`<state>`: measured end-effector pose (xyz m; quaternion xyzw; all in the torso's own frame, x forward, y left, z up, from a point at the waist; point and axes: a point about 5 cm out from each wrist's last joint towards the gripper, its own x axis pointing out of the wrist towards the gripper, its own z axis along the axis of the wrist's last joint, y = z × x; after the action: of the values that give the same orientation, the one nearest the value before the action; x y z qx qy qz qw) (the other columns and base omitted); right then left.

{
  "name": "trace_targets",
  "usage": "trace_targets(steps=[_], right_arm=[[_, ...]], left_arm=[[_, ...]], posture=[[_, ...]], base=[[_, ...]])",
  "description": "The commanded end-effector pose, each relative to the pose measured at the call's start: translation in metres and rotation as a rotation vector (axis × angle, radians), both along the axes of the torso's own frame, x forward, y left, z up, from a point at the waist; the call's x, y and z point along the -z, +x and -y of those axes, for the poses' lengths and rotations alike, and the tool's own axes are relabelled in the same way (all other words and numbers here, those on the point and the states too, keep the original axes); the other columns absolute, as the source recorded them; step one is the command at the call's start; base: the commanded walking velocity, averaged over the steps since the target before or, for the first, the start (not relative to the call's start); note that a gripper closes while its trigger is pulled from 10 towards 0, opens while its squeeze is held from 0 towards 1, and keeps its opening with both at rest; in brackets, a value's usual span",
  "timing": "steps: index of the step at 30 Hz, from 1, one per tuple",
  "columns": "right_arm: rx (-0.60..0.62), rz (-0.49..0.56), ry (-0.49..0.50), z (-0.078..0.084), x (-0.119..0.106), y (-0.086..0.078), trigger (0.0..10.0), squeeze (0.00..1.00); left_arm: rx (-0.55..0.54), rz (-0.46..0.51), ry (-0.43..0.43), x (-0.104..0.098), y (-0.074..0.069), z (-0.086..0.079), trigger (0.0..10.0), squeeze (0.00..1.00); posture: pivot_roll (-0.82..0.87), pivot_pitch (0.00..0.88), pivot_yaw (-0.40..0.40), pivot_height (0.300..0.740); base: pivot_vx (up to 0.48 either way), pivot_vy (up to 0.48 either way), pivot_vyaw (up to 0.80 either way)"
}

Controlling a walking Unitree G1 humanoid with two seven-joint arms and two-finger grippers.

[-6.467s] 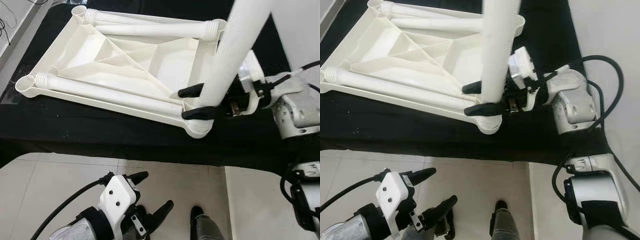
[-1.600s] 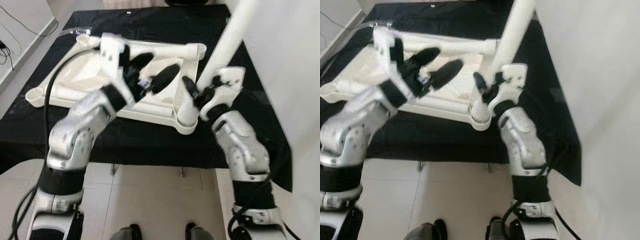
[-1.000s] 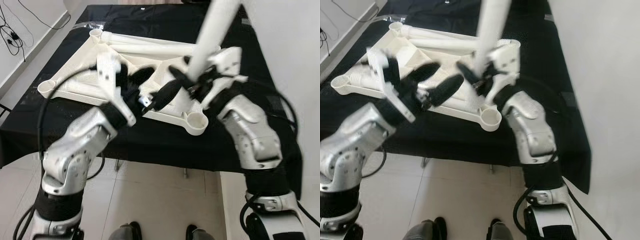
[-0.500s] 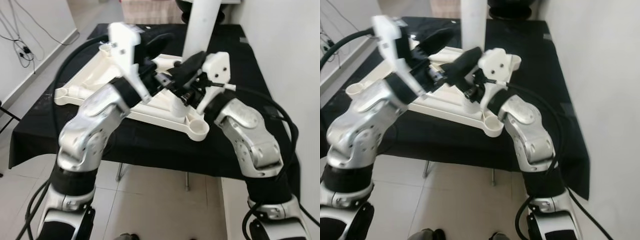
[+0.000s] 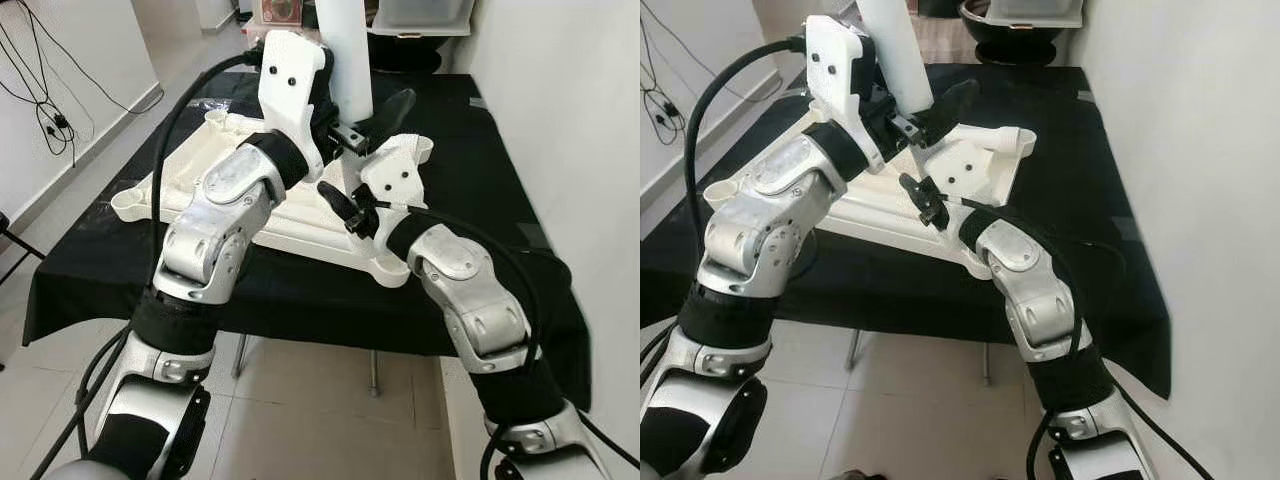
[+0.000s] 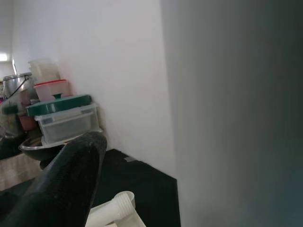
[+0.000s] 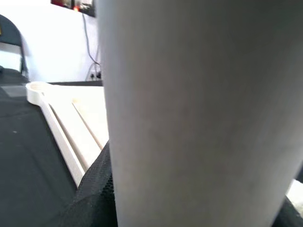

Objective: Building children table

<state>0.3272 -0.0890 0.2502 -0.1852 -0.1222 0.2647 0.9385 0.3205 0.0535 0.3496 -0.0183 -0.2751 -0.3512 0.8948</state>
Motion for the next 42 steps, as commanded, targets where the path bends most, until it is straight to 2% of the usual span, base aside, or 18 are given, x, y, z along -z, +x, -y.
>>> trace_targets(steps=[1,16,22,23,27,31,32,33,34,35,36,40,42], right_arm=[[-0.104,-0.045,-0.089,-0.029,0.020,-0.008,10.0,0.00],[-0.075,-0.056,-0.035,-0.023,0.014,-0.001,10.0,0.00],[-0.102,-0.091,0.036,-0.012,0.003,0.007,10.0,0.00],[-0.169,-0.117,0.056,-0.011,0.000,0.007,10.0,1.00],[-0.301,-0.121,0.032,-0.007,-0.007,0.005,10.0,1.00],[-0.325,-0.126,0.014,-0.004,-0.009,0.007,10.0,1.00],[-0.351,-0.137,0.003,-0.003,-0.010,0.008,10.0,1.00],[-0.387,-0.151,-0.007,-0.003,-0.011,0.009,10.0,0.36],[-0.411,-0.161,-0.012,-0.004,-0.011,0.009,10.0,0.36],[-0.452,-0.182,-0.008,-0.005,-0.012,0.009,10.0,0.00],[-0.491,-0.200,-0.003,-0.008,-0.013,0.010,10.0,0.00],[-0.502,-0.202,-0.005,-0.010,-0.015,0.011,10.0,0.00],[-0.515,-0.206,0.006,-0.013,-0.017,0.014,10.0,0.00]], left_arm=[[-0.004,0.082,-0.077,-0.021,-0.007,0.001,0.0,0.00],[0.057,0.090,-0.130,-0.021,-0.008,0.001,0.0,0.00],[0.165,0.077,-0.135,-0.025,-0.013,0.000,0.0,0.00],[0.228,0.068,-0.123,-0.024,-0.016,0.002,0.0,0.00],[0.387,0.047,-0.053,-0.020,-0.023,0.006,0.0,0.00],[0.462,0.041,-0.018,-0.018,-0.029,0.007,0.0,0.00],[0.516,0.032,0.003,-0.016,-0.034,0.008,0.0,0.00],[0.559,0.032,0.024,-0.015,-0.038,0.011,0.0,0.00],[0.586,0.033,0.038,-0.015,-0.041,0.012,0.0,0.00],[0.635,0.029,0.054,-0.016,-0.045,0.018,0.0,0.00],[0.710,0.012,0.067,-0.021,-0.051,0.032,0.0,0.00],[0.754,-0.006,0.071,-0.024,-0.054,0.042,0.0,0.00],[0.805,-0.018,0.061,-0.030,-0.058,0.055,0.0,0.00]], posture=[[-0.01,0.063,0.020,0.740],[-0.01,0.063,0.015,0.740],[-0.01,0.062,0.012,0.740],[-0.01,0.061,0.008,0.740],[-0.01,0.059,0.006,0.740],[-0.01,0.057,0.006,0.740],[-0.01,0.056,0.005,0.740],[-0.01,0.056,0.005,0.740],[-0.01,0.056,0.005,0.740],[-0.02,0.053,0.006,0.740],[-0.02,0.051,0.005,0.740],[-0.02,0.051,0.005,0.740],[-0.02,0.047,0.005,0.740]], base=[[0.000,0.000,0.00],[0.000,0.000,0.00],[0.000,0.000,0.00],[0.000,0.000,0.00],[0.000,0.000,0.00],[0.000,0.000,0.00],[0.000,0.000,0.00],[0.000,0.000,0.00],[0.000,0.000,0.00],[0.000,0.000,0.00],[0.000,0.000,0.00],[0.000,0.000,0.00],[0.000,0.000,0.00]])
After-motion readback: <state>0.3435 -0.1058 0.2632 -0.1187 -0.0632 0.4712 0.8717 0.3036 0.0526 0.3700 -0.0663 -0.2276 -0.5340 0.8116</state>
